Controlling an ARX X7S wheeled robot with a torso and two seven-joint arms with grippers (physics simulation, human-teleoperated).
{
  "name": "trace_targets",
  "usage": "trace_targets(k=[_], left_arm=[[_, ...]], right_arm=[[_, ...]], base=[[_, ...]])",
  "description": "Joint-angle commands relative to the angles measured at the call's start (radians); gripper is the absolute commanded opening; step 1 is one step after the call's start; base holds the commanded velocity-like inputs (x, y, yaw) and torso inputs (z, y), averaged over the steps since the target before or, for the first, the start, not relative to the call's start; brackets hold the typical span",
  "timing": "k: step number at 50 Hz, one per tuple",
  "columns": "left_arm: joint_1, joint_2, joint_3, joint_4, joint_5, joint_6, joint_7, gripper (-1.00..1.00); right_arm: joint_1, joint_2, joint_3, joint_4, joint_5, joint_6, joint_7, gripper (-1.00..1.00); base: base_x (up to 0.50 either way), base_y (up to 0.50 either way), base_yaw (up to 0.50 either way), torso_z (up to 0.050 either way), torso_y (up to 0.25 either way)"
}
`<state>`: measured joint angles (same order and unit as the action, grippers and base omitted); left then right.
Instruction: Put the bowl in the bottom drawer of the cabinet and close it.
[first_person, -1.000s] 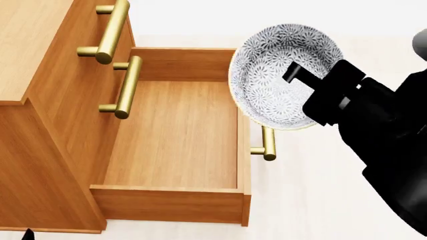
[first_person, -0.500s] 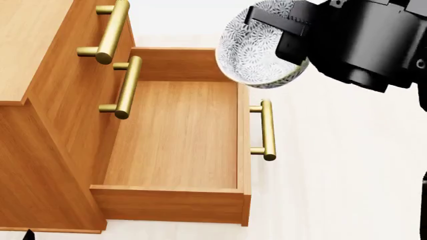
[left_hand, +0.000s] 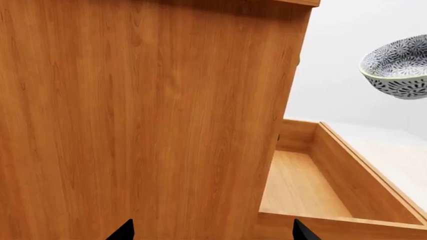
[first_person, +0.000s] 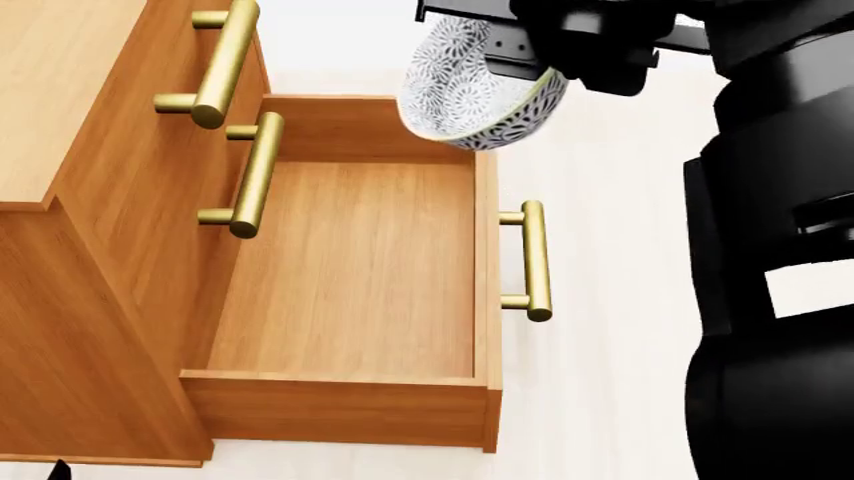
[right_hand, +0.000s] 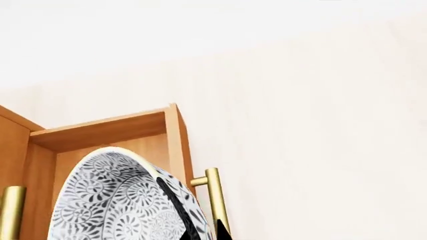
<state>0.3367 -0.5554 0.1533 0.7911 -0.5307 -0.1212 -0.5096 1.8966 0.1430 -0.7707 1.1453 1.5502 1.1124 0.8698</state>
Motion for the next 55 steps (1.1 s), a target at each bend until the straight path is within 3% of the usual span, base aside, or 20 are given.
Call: trace_targets(k=[1, 28, 55], left_arm=[[-0.002, -0.001, 0.001, -0.005, -0.001, 0.005, 0.000, 1.00], [0.005, -0.010, -0.007, -0.005, -0.011, 0.015, -0.003, 1.00], [0.007, -0.012, -0.005, -0.017, -0.011, 0.025, -0.004, 1.00]], right_arm=[[0.064, -0.091, -0.076, 0.162, -0.116, -0.004, -0.140, -1.00], [-0.027, -0.141, 0.023, 0.162, -0.279, -0.004, -0.235, -1.00], [-0.115, -0.142, -0.281, 0.138, -0.012, -0.100, -0.320, -1.00]], base=[[0.00, 0.00, 0.00, 0.000, 0.000], [0.00, 0.00, 0.00, 0.000, 0.000], [0.00, 0.00, 0.00, 0.000, 0.000]])
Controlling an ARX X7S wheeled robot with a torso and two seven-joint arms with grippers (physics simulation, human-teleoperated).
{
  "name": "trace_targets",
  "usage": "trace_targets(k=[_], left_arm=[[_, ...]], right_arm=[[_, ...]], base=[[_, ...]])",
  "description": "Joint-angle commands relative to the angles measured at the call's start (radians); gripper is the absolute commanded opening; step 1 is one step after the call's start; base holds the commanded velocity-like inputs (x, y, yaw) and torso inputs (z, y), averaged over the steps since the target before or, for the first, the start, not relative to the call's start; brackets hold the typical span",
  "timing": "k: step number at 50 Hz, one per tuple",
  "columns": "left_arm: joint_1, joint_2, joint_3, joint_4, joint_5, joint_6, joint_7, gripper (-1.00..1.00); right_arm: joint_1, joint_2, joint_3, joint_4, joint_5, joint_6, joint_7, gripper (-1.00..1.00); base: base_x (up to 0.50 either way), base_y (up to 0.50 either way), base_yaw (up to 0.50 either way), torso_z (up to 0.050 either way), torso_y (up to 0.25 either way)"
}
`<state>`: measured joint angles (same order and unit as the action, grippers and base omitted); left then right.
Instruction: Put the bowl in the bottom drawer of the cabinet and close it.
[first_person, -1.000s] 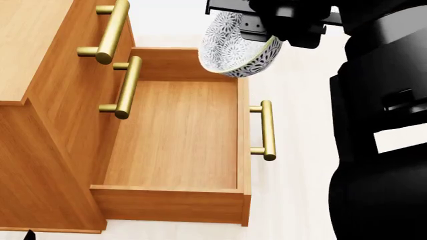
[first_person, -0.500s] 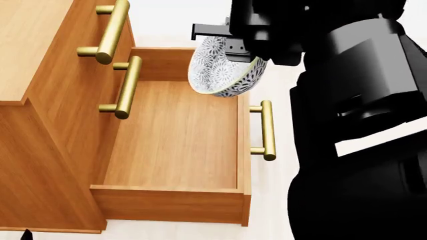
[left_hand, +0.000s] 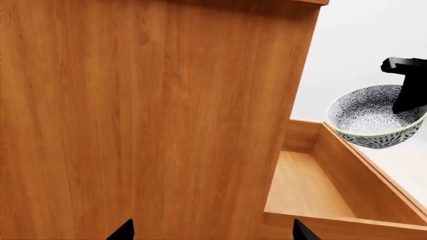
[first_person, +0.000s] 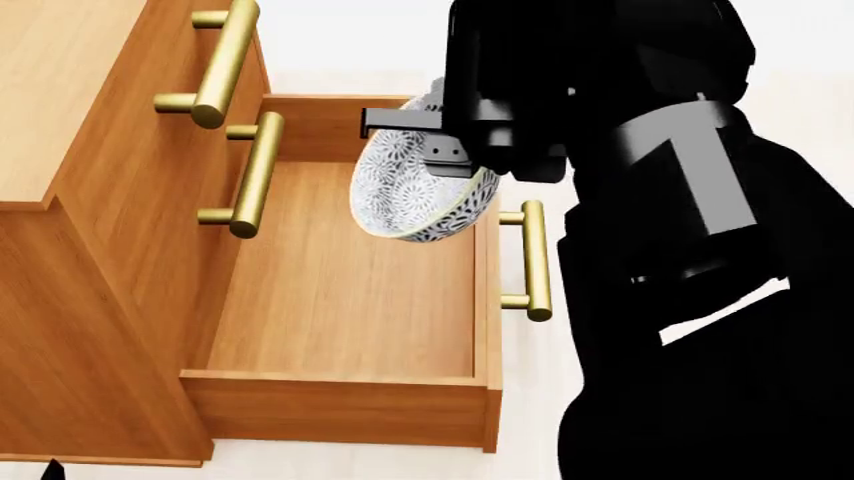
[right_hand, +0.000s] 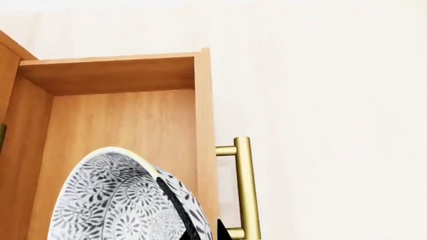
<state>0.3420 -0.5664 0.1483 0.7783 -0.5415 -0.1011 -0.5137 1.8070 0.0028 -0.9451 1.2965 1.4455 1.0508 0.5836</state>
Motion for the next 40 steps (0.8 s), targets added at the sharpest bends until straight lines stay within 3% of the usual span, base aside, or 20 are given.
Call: trace_targets(k=[1, 40], left_arm=[[0.002, -0.001, 0.000, -0.005, 0.000, 0.006, 0.000, 1.00], [0.002, -0.007, 0.003, -0.006, -0.003, 0.012, -0.006, 1.00]], right_arm=[[-0.026, -0.002, -0.118, -0.012, 0.106, -0.041, -0.035, -1.00], [-0.096, -0.002, -0.459, -0.023, 0.445, -0.178, -0.143, -1.00]], base=[[0.00, 0.00, 0.00, 0.000, 0.000], [0.00, 0.00, 0.00, 0.000, 0.000]])
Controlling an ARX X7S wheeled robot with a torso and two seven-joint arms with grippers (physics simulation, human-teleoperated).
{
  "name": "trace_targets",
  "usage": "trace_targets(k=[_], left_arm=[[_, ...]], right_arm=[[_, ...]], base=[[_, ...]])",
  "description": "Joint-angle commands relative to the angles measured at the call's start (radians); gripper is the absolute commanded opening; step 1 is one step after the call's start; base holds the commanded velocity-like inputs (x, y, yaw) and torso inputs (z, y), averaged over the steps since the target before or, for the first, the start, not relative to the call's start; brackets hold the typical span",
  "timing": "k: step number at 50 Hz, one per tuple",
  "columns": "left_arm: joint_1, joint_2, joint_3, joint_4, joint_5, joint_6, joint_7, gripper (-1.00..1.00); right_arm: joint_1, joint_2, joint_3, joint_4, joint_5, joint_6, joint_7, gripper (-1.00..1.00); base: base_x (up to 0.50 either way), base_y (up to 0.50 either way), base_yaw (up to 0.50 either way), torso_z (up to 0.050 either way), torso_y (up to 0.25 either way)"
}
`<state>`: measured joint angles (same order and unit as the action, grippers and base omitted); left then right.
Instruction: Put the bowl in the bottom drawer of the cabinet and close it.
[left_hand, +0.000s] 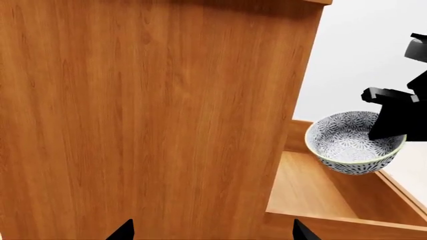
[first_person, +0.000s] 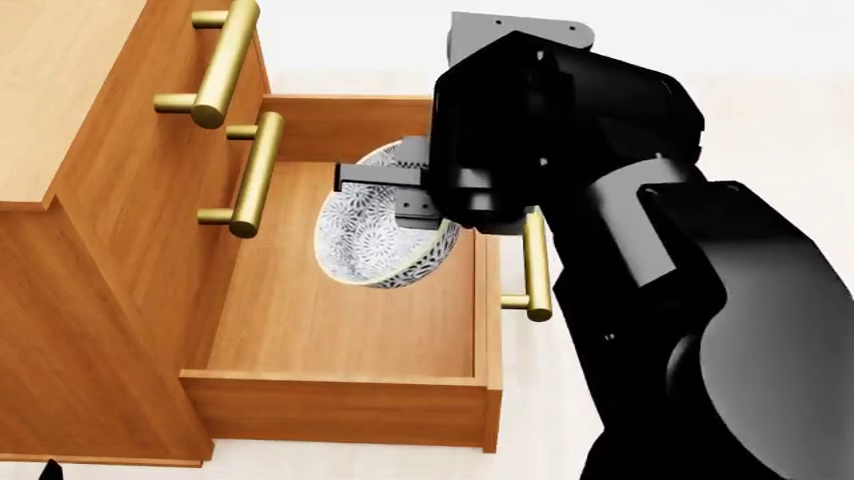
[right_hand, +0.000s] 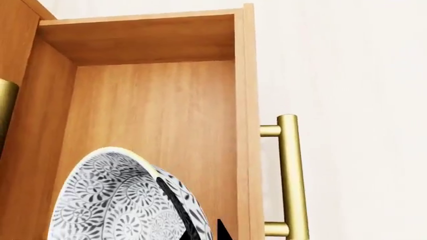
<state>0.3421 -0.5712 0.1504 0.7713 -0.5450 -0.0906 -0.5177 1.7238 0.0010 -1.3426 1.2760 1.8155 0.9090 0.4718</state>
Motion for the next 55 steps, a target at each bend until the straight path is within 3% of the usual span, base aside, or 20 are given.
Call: trace_targets(k=[1, 18, 55], left_arm=[[0.003, -0.003, 0.001, 0.002, 0.000, 0.001, -0.002, 1.00], [0.000, 0.001, 0.006, -0.022, 0.004, 0.017, 0.008, 1.00], [-0.001, -0.005, 0.008, -0.023, 0.001, 0.023, 0.002, 1.00]], right_arm=[[-0.014, 0.000, -0.067, -0.002, 0.080, -0.038, -0.033, -1.00], [-0.038, 0.000, -0.122, -0.005, 0.147, -0.103, -0.137, -1.00], [-0.076, -0.001, -0.242, -0.023, 0.270, -0.165, -0.166, -1.00]], base=[[0.00, 0.00, 0.00, 0.000, 0.000], [0.00, 0.00, 0.00, 0.000, 0.001], [0.00, 0.00, 0.00, 0.000, 0.000]])
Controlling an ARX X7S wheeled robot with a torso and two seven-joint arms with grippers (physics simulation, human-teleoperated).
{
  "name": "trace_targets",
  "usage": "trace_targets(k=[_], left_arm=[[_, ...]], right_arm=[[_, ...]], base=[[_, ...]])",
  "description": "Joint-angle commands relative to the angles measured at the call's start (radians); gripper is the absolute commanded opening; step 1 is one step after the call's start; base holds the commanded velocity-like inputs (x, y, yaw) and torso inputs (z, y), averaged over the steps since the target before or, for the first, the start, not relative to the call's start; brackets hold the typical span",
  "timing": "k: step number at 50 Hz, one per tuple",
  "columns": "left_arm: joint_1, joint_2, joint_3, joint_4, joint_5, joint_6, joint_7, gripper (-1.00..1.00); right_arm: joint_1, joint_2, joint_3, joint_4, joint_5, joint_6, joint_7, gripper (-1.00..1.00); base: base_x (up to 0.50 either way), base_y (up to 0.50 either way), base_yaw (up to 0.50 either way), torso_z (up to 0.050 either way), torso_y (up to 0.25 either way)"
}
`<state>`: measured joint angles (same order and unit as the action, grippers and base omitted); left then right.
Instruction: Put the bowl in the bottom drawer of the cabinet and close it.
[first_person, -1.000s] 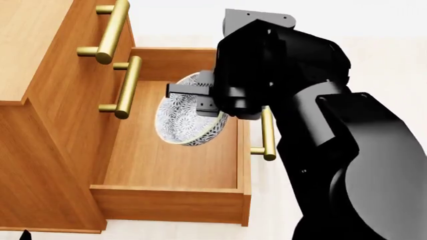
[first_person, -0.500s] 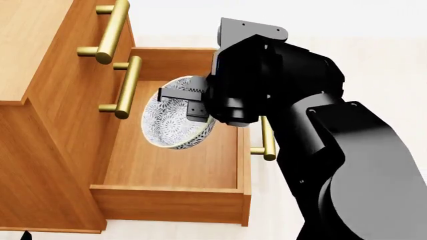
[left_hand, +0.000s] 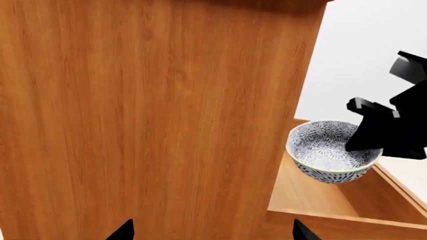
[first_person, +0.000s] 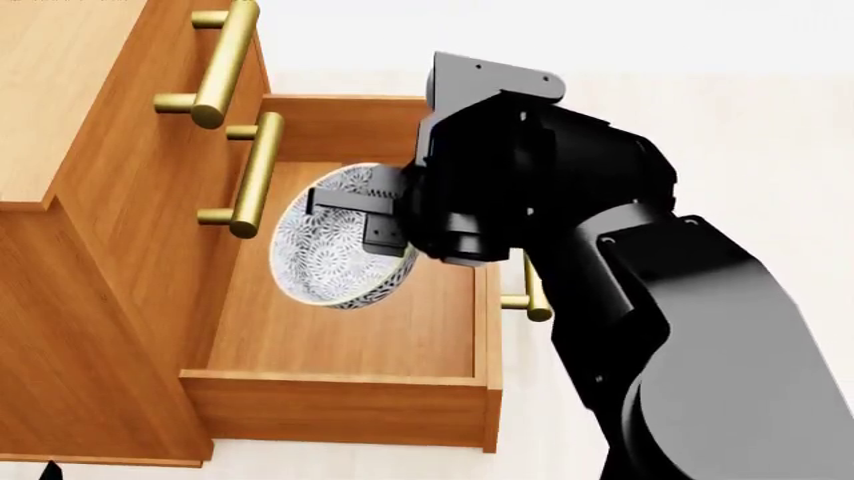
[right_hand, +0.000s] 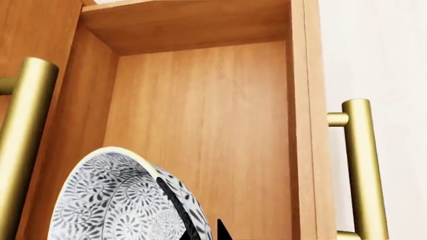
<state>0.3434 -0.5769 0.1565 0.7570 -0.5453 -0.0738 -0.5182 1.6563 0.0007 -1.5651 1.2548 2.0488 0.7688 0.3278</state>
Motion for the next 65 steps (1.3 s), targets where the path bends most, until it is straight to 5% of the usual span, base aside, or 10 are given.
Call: trace_targets(k=[1, 65], left_arm=[[-0.002, 0.001, 0.002, -0.008, 0.001, 0.006, 0.002, 1.00], [-0.003, -0.013, 0.011, 0.018, -0.006, -0.009, -0.025, 1.00]], right_arm=[[-0.011, 0.000, -0.019, -0.002, 0.038, -0.040, -0.049, -1.00], [-0.097, 0.000, -0.112, -0.009, 0.170, -0.150, -0.150, -1.00]], base=[[0.00, 0.00, 0.00, 0.000, 0.000], [0.00, 0.00, 0.00, 0.000, 0.000]])
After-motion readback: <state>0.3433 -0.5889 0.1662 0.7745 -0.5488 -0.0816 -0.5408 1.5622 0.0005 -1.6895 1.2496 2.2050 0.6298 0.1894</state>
